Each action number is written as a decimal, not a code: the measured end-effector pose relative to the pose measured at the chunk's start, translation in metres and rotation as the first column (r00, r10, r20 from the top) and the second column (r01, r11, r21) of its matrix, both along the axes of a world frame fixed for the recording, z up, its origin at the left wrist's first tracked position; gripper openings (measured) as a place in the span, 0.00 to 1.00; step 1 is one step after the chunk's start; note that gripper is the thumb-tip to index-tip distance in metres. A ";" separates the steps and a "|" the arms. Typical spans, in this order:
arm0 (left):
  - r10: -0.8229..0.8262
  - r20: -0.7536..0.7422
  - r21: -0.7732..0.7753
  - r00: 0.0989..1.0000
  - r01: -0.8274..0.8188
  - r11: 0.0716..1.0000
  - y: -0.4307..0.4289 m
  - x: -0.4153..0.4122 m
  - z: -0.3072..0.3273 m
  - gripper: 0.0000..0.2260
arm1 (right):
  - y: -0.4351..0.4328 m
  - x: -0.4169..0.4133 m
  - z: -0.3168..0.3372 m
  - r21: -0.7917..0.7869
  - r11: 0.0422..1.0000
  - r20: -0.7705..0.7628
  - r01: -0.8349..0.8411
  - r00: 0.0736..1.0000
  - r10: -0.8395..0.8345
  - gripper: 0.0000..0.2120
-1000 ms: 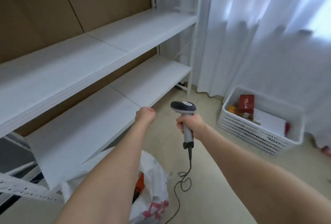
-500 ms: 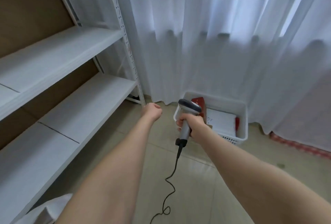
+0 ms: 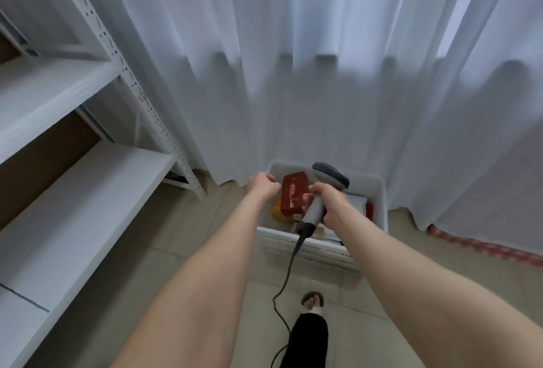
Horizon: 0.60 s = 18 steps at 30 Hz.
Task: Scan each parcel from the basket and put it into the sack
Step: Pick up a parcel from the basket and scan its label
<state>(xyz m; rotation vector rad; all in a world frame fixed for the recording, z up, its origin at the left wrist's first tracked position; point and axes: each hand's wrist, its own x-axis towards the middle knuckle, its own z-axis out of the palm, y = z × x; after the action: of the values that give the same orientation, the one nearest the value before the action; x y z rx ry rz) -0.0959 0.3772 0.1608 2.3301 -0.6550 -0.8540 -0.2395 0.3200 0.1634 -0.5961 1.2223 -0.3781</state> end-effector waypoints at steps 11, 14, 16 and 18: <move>0.005 -0.113 0.158 0.994 0.013 0.987 -0.202 0.095 -0.134 0.22 | -0.210 0.087 -0.111 0.021 0.997 -0.230 0.079 0.971 -0.072 0.07; 0.017 -0.156 0.191 0.988 0.013 0.981 -0.238 0.103 -0.177 0.26 | -0.249 0.103 -0.153 0.048 0.996 -0.261 0.070 0.964 -0.055 0.07; 0.044 -0.149 0.224 0.988 -0.010 0.975 -0.257 0.106 -0.210 0.32 | -0.269 0.114 -0.188 0.078 0.995 -0.275 0.065 0.961 -0.041 0.04; 0.050 -0.151 0.278 0.987 -0.006 0.960 -0.269 0.108 -0.244 0.41 | -0.285 0.125 -0.226 0.123 0.991 -0.287 0.059 0.958 -0.022 0.03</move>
<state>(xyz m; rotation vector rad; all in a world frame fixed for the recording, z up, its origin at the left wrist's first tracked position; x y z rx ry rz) 0.0124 0.1085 -0.0835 2.4769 -0.4579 -1.1668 -0.1148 0.0349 -0.0623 -0.5245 1.5258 -0.2487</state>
